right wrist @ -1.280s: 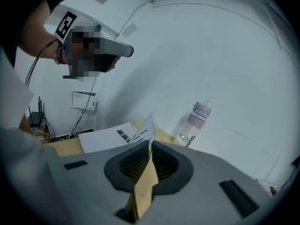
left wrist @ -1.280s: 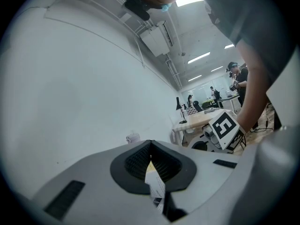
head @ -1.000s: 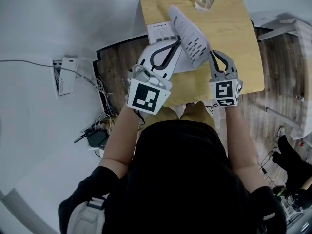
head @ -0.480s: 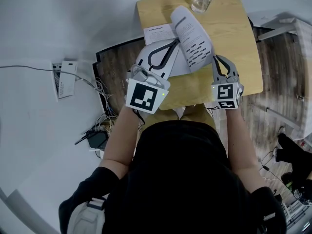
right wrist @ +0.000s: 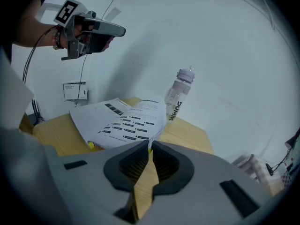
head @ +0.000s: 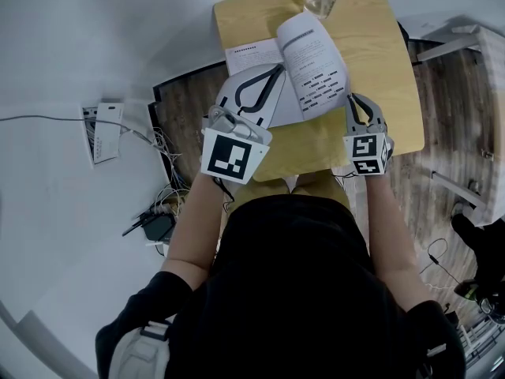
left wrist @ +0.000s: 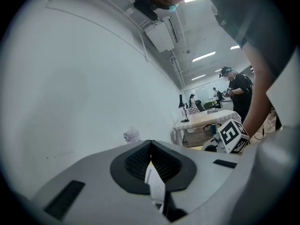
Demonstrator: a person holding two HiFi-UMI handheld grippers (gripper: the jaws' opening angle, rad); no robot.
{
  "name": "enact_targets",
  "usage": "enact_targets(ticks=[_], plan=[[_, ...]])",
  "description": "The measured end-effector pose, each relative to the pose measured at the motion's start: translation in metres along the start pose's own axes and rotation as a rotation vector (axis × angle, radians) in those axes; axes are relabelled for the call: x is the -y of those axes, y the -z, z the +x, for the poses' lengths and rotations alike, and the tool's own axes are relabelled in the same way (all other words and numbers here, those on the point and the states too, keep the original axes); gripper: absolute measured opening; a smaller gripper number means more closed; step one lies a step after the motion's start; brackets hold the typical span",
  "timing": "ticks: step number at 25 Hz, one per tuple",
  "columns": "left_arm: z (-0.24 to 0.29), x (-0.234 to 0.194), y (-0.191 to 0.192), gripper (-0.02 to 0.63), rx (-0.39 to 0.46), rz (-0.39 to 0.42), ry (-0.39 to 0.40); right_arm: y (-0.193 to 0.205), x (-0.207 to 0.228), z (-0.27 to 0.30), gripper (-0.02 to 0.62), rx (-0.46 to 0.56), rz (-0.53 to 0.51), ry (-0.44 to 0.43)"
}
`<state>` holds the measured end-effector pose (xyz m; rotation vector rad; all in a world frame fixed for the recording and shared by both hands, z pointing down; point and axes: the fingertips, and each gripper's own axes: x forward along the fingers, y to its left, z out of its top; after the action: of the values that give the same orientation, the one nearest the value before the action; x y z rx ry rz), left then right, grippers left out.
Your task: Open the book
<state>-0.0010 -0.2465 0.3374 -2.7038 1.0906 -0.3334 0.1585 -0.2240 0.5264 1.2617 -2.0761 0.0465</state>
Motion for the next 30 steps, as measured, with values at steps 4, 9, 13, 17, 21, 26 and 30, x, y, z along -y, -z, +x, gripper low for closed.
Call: enact_targets(ticks=[4,9,13,17,21,26,30], plan=[[0.005,-0.003,0.001,0.011,-0.011,0.002,-0.005,0.013,0.002,0.004,0.043,-0.034,0.013,-0.010],[0.010,-0.007,0.006,0.011,-0.026,0.008,-0.011,0.035,0.001,0.011,0.043,-0.083,0.033,-0.022],[0.011,-0.008,0.010,0.011,-0.041,0.002,-0.012,0.050,-0.002,0.014,0.043,-0.125,0.046,-0.037],[0.011,-0.006,0.012,0.011,-0.045,0.002,-0.010,0.061,-0.006,0.017,0.043,-0.152,0.051,-0.048],[0.012,-0.006,0.011,0.011,-0.040,0.000,-0.005,0.069,-0.011,0.021,0.044,-0.183,0.057,-0.050],[0.013,-0.005,0.011,0.011,-0.042,0.003,-0.001,0.083,-0.020,0.025,0.052,-0.221,0.086,-0.071],[0.012,-0.002,0.011,0.011,-0.047,0.004,0.001,0.087,-0.022,0.026,0.054,-0.230,0.094,-0.071]])
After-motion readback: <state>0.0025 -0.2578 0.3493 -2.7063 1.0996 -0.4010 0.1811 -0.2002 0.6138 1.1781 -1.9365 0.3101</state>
